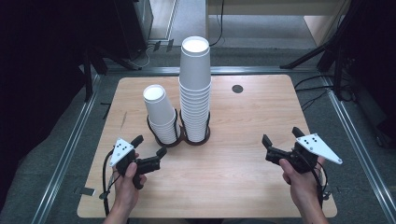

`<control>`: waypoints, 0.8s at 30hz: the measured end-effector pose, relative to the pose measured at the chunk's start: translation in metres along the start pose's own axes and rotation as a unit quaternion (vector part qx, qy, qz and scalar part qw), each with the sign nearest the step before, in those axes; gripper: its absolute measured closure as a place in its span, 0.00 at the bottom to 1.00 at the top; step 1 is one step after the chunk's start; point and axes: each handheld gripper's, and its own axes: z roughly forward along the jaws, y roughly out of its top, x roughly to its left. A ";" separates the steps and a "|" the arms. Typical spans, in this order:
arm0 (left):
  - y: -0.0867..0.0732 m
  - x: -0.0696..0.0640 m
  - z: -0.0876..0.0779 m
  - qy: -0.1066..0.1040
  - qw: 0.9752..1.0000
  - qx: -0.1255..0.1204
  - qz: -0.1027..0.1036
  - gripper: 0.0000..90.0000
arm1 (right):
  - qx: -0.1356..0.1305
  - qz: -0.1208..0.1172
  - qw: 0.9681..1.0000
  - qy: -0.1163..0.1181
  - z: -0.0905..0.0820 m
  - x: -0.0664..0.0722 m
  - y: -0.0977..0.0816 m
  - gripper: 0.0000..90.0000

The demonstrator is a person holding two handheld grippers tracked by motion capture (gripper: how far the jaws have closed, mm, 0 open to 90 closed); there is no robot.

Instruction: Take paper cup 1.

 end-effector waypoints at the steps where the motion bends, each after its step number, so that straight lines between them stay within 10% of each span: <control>1: 0.001 -0.003 0.003 0.002 1.000 0.000 0.001 0.00 | -0.004 0.000 1.000 0.001 0.003 0.006 0.006 0.00; 24: 0.026 -0.059 0.060 -0.003 1.000 -0.003 0.029 0.00 | -0.016 -0.014 0.998 0.054 0.043 0.076 0.060 0.00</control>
